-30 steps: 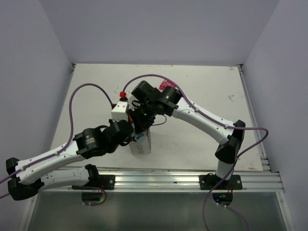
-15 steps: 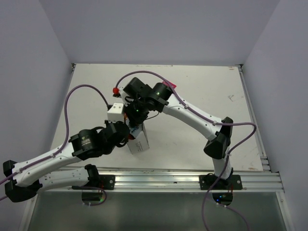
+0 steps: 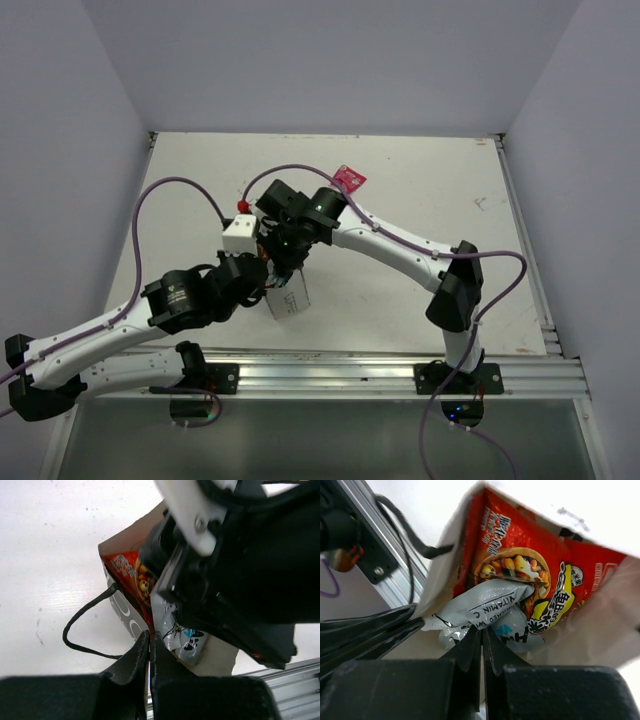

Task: Place the snacks into the paper bag

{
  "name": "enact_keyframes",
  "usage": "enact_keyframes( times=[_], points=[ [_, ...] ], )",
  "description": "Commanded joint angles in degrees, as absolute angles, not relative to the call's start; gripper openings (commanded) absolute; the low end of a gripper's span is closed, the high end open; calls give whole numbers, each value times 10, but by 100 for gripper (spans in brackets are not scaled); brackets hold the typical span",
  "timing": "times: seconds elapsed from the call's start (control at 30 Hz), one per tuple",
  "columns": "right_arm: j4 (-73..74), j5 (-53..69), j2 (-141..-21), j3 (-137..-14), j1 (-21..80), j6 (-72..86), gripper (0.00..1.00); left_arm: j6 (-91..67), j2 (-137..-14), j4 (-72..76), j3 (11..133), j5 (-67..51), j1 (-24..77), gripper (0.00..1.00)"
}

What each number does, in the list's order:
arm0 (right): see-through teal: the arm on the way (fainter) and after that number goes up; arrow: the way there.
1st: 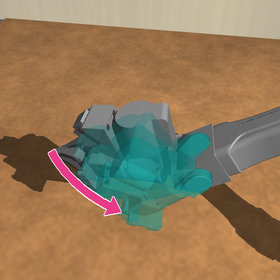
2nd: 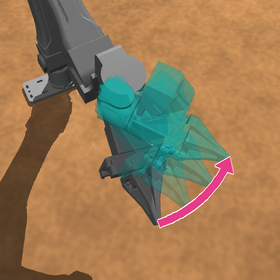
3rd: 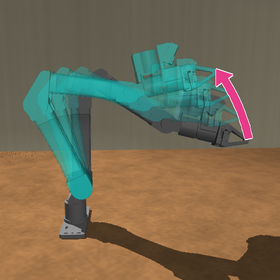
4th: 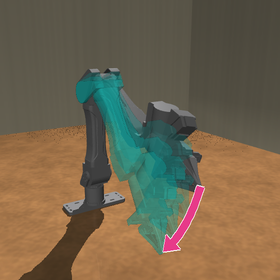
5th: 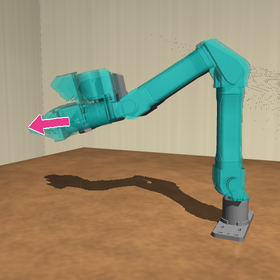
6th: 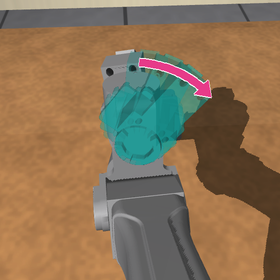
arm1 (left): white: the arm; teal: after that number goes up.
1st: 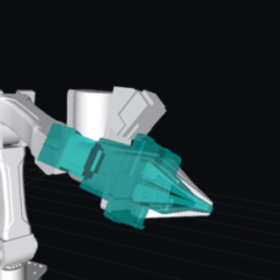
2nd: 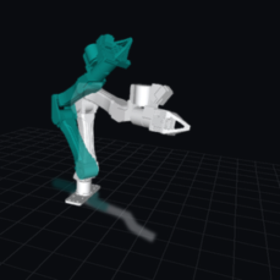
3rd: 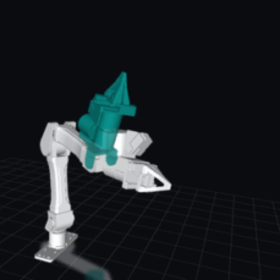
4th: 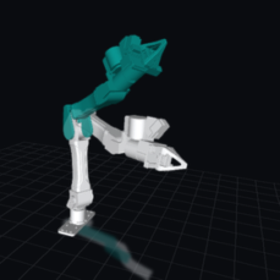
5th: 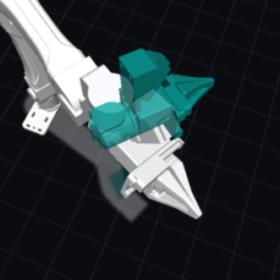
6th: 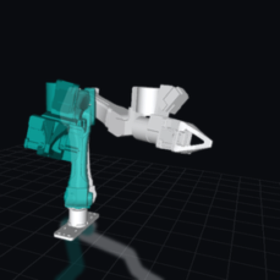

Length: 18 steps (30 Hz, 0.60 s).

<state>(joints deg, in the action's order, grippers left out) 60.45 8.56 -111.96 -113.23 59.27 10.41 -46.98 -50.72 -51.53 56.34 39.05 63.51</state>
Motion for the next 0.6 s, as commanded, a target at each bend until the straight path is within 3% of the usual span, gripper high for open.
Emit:
enact_keyframes(
  times=[0.0,0.13,0.2,0.23,0.37,0.47,0.57],
  points=[
    [573,68,-1088,-1071,596,98,0,-476,-502,-486,556,375,639,0],
    [584,48,-1069,-1077,596,106,0,-467,-510,-476,557,374,639,0],
    [597,38,-1067,-1134,597,110,6,-460,-514,-472,557,374,638,0],
    [613,26,-1070,-1162,597,112,12,-457,-516,-470,556,377,639,0],
    [653,-22,-1094,-1364,595,114,53,-448,-519,-468,556,395,639,0],
    [643,-72,-1093,-1401,587,111,68,-437,-518,-465,554,409,639,0],
    [612,-77,-1075,-1345,552,126,72,-422,-515,-460,549,410,639,0]
  ],
)
